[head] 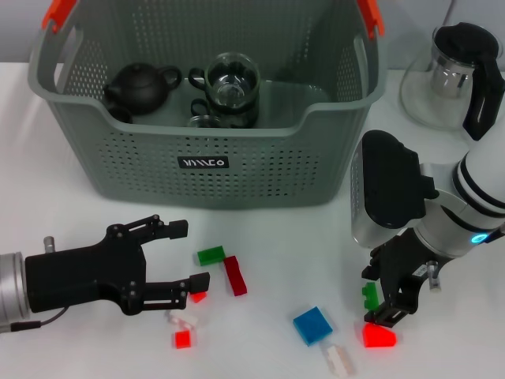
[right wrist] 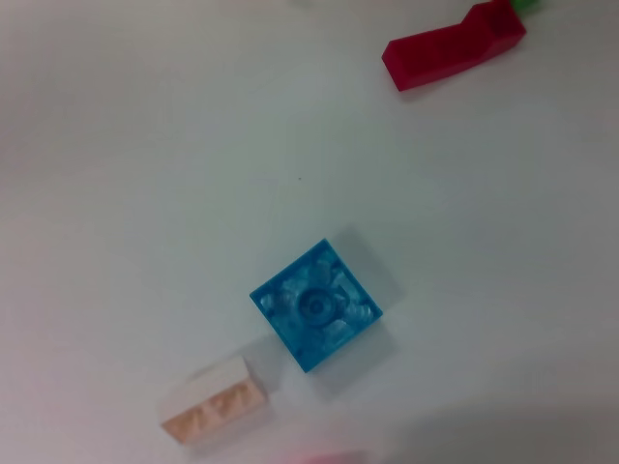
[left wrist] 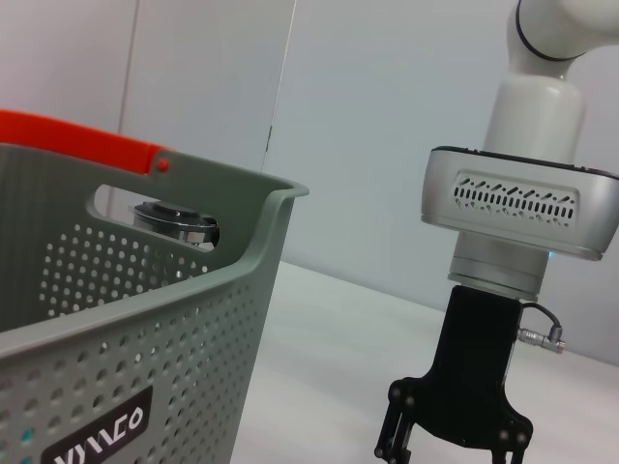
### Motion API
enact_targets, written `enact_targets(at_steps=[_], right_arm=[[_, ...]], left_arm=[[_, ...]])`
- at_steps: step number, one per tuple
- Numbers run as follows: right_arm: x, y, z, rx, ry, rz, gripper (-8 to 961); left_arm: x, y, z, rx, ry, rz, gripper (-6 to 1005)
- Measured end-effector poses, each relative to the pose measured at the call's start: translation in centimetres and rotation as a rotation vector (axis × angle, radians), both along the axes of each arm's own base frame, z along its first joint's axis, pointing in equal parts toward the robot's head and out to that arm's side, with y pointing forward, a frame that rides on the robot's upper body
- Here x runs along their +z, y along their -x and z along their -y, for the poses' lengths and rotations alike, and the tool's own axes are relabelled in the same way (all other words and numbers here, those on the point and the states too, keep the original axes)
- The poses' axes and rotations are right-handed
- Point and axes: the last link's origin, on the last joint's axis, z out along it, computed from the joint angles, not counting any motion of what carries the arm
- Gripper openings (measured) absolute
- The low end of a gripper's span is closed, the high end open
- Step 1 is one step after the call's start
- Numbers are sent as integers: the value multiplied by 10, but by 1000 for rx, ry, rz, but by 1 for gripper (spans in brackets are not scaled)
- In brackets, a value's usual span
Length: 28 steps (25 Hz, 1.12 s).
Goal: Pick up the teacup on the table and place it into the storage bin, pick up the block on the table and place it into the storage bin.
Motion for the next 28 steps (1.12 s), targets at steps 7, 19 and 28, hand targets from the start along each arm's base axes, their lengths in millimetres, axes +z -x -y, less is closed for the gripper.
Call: enact_targets(at_steps=[7,19,28], right_arm=[[-2,2,0,-9,-11,17,615],[9,8,-4,-19,-35,-5,441],[58,67,0,-2,2,-254,463]], left_arm=[[0,0,0,2,-3,-1,904],[2,2,0,6,-8,-2,905],[3,2,-1,1,-8,-10,905]])
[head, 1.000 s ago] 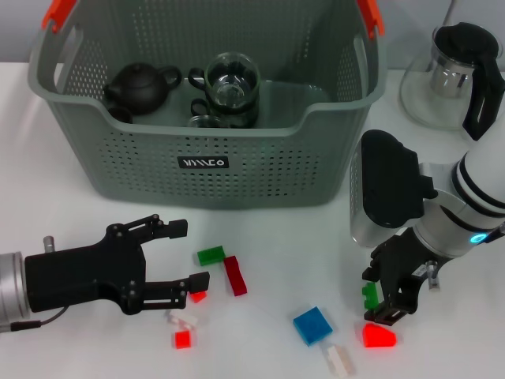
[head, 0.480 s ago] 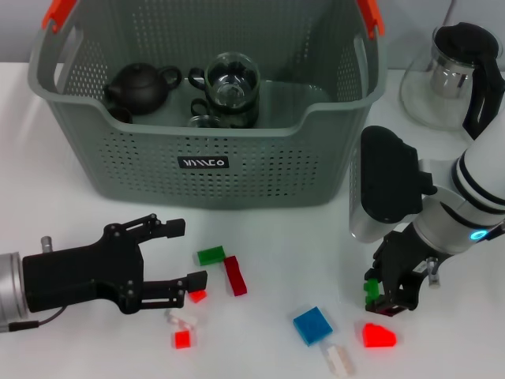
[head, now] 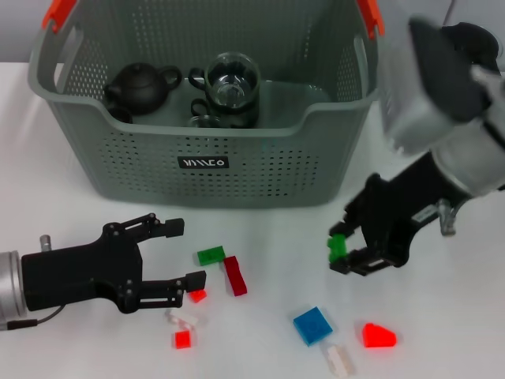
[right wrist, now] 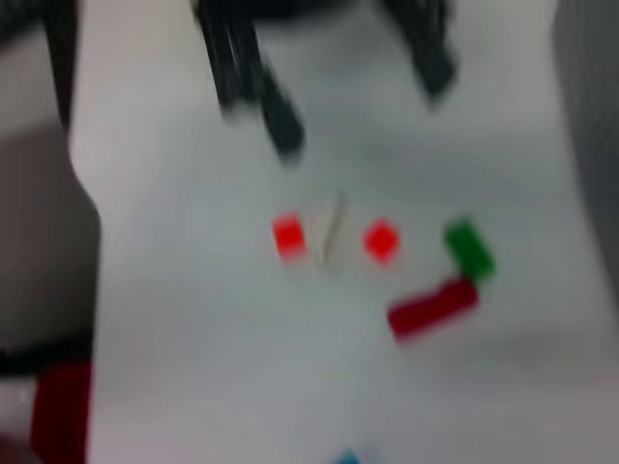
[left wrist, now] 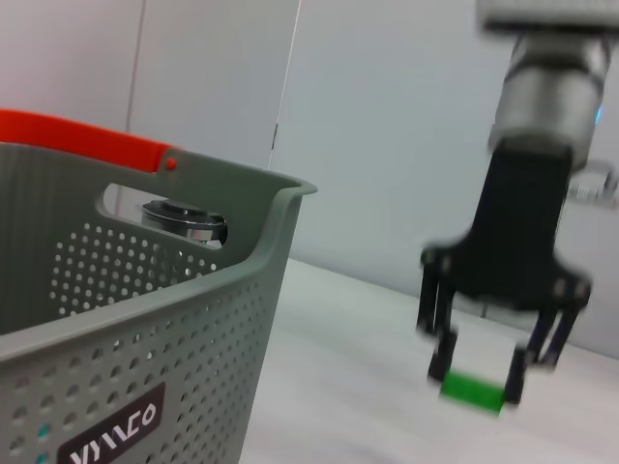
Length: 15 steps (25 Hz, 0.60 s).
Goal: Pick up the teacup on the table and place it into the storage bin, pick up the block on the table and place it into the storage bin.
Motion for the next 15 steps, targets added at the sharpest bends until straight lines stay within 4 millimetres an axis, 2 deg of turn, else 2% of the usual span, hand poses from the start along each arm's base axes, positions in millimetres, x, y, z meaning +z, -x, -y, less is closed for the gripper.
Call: enact_targets(at_steps=[7,15], right_arm=[[41,38,-3,68,-61,-182,480],[72,72,-28,141,-237,-376,499]], left_arm=[[1,0,-1,-9,-6,-8,904],[2,0,-3,-15,-16,-14,904]])
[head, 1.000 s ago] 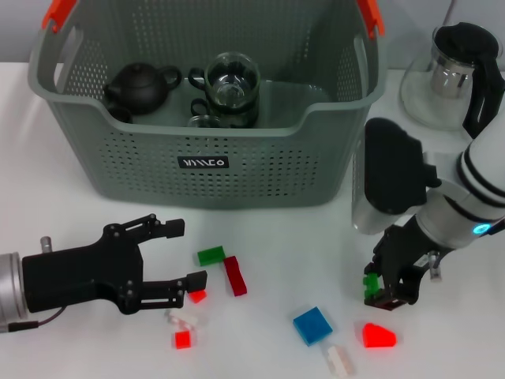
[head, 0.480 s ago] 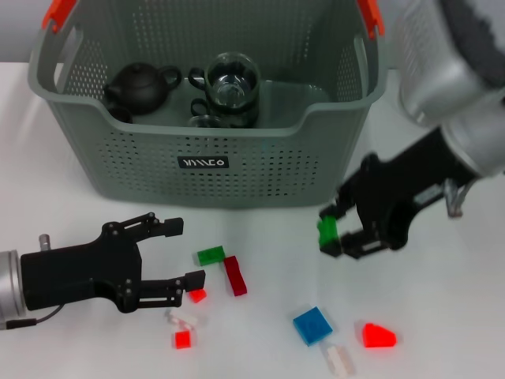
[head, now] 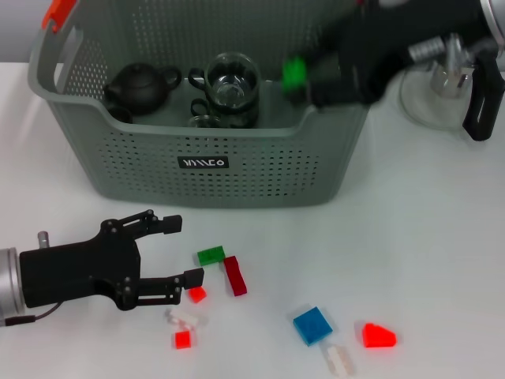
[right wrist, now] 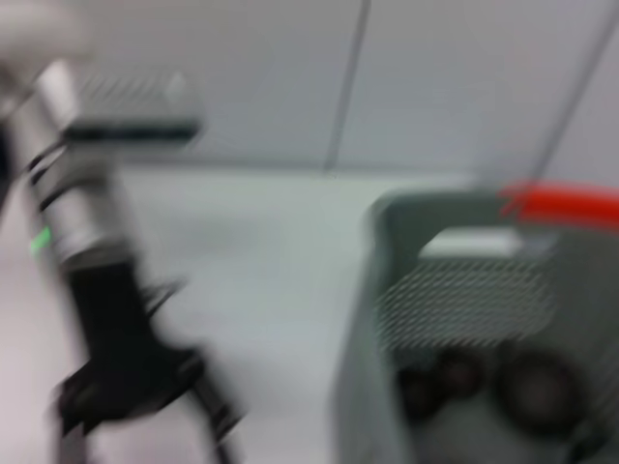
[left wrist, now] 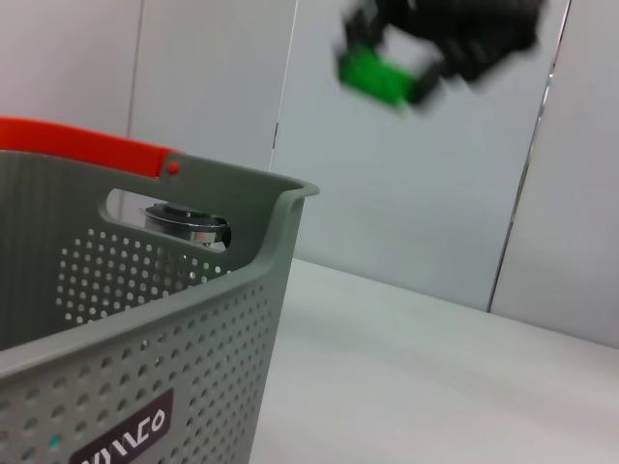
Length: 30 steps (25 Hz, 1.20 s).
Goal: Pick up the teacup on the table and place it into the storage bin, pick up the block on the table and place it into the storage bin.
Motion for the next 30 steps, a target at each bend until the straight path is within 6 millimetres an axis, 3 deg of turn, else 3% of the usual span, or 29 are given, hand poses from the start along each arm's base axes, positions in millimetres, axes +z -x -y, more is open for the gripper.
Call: enact_targets(at_steps=[5,14,21,30], right_arm=[[-5,11,-28,-30,-147,-114,511],[-52,0,-78,-198,-254,-137,533],[-73,-8,-91,-245,-261,-76,550],[-68,-4,-92,-221,-293,-90,572]], left_arm=[[1,0,-1,2,-8,0,905],[3,0,-5,-2,-16,-5,905],[6,1,-6,6,-30,-5,904],[7,1,-7,6,-30,-8,904]])
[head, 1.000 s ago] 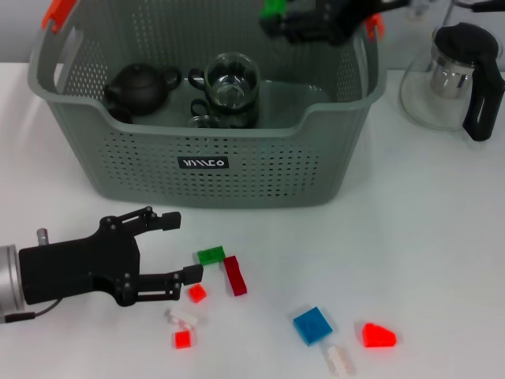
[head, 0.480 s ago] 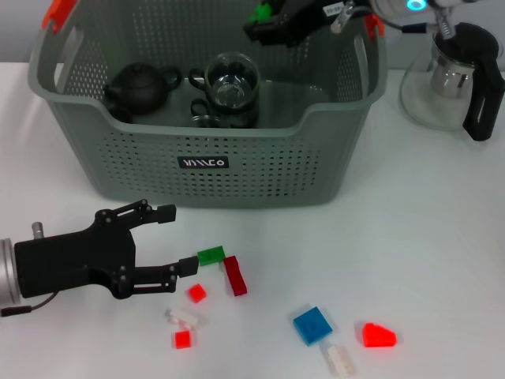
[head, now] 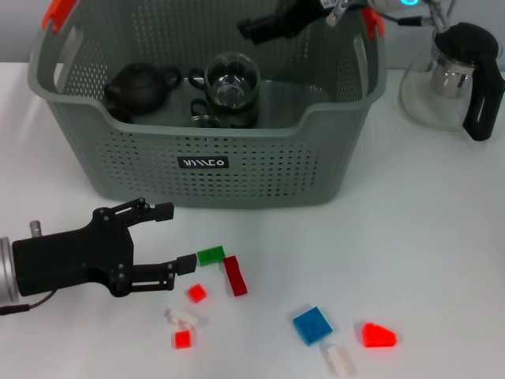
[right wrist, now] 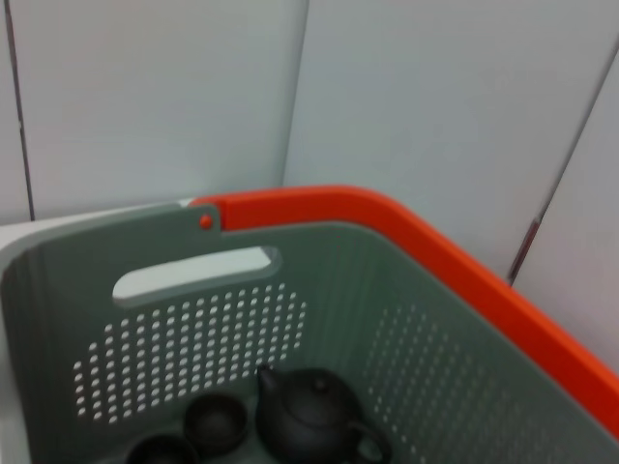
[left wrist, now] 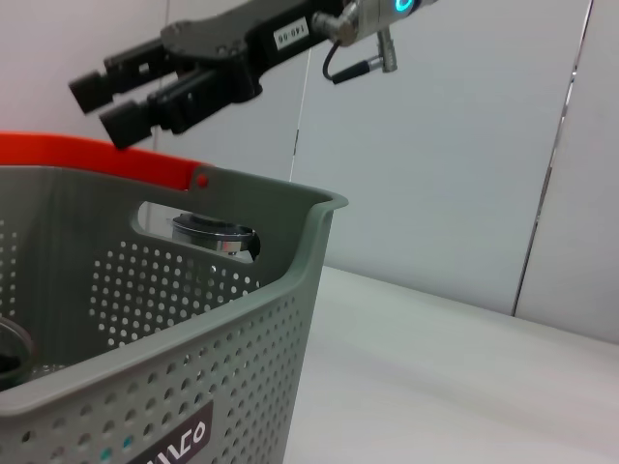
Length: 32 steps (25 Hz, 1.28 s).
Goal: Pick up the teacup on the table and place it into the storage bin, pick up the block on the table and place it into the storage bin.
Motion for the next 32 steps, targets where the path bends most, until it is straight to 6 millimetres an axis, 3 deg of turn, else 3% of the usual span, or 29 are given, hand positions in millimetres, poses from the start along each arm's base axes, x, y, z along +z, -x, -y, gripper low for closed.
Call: enact_targets(at_steps=[1,5,9,15,21,25,32], right_arm=[[2,1,0,5,-6,-4,574],[16,8,7,35,-22,-60,739],[42,13,22,81,-31,-183,940],[71,-2,52,182,-57,-320,939],[84,-38,94,304,-7,-437,937],[89,-63,114,322,48,-408,936],[76,-106,155,205,356,-238,935]], left_arm=[[0,0,0,0,0,-1,904],[1,0,0,0,0,-2,905],[1,1,0,2,-1,-2,905],[1,1,1,4,-1,-2,904],[0,2,2,1,-2,-3,904],[0,2,2,-1,-3,-3,905],[1,2,1,1,-11,-1,904]])
